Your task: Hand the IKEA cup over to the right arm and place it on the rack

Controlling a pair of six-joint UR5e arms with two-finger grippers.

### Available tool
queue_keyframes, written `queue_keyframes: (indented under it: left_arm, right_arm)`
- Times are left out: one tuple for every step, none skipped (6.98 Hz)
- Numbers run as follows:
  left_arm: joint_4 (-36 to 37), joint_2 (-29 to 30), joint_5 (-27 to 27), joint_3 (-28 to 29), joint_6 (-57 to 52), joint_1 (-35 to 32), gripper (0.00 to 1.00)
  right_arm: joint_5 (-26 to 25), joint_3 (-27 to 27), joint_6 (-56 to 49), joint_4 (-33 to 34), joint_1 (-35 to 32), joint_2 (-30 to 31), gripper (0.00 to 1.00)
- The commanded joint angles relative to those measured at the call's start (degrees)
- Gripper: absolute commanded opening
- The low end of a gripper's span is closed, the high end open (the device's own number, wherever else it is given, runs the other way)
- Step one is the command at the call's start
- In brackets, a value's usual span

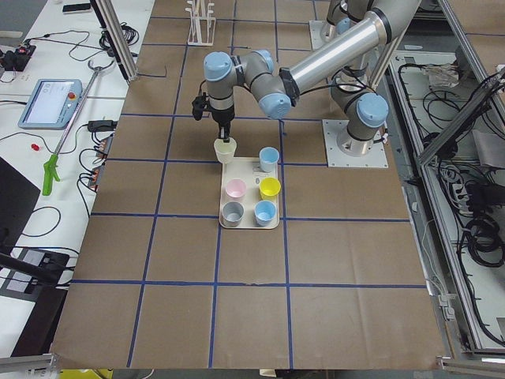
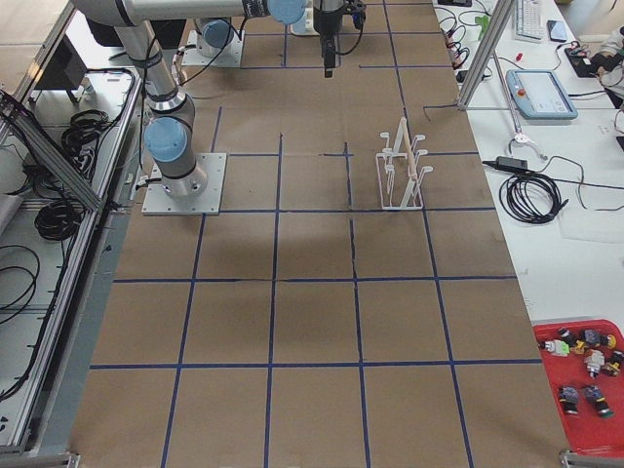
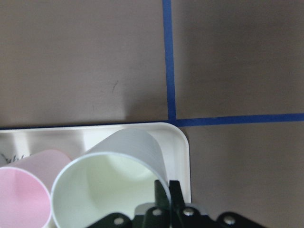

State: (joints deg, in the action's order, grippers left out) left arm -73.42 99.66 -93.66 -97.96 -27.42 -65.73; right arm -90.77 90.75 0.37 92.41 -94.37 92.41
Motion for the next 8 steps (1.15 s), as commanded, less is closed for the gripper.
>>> queue_keyframes:
  left_arm:
    - [-14.1,0.2,0.2,13.0,1.6,-1.6,0.0]
    - [-16.5,0.4,0.3,16.4,1.6,-3.2,0.0]
    - [-16.4,0.4,0.8,16.7,1.8,-4.4,0.0]
    - [-15.5,0.7,1.1,16.8,1.8,-5.6,0.0]
    - [-12.7,0.6,5.3,16.0,1.8,-7.0,0.0]
    - [-8.6,0.7,8.1,14.6,1.9,-8.1,0.0]
    - [-3.1,0.1,12.8,11.9,1.9,-8.4,0.0]
    - [3.3,-1.1,19.1,8.9,1.8,-9.0,0.0]
  right_arm:
    - [0.4,-2.3,0.5,8.1,0.0,-0.9,0.99]
    - [0.9,-1.5,1.1,16.6,0.0,-3.5,0.99]
    - [5.6,-0.9,6.0,21.4,0.1,-4.6,0.99]
    - [11.9,-0.1,14.7,23.1,0.1,-4.7,0.98]
    - [15.4,1.3,23.6,27.4,0.4,-5.0,0.96]
    - [19.5,5.1,32.5,37.8,1.0,-5.9,0.96]
    - [24.7,11.0,42.2,52.3,1.4,-6.3,0.96]
    - [26.2,16.9,52.0,68.2,1.4,-6.5,0.98]
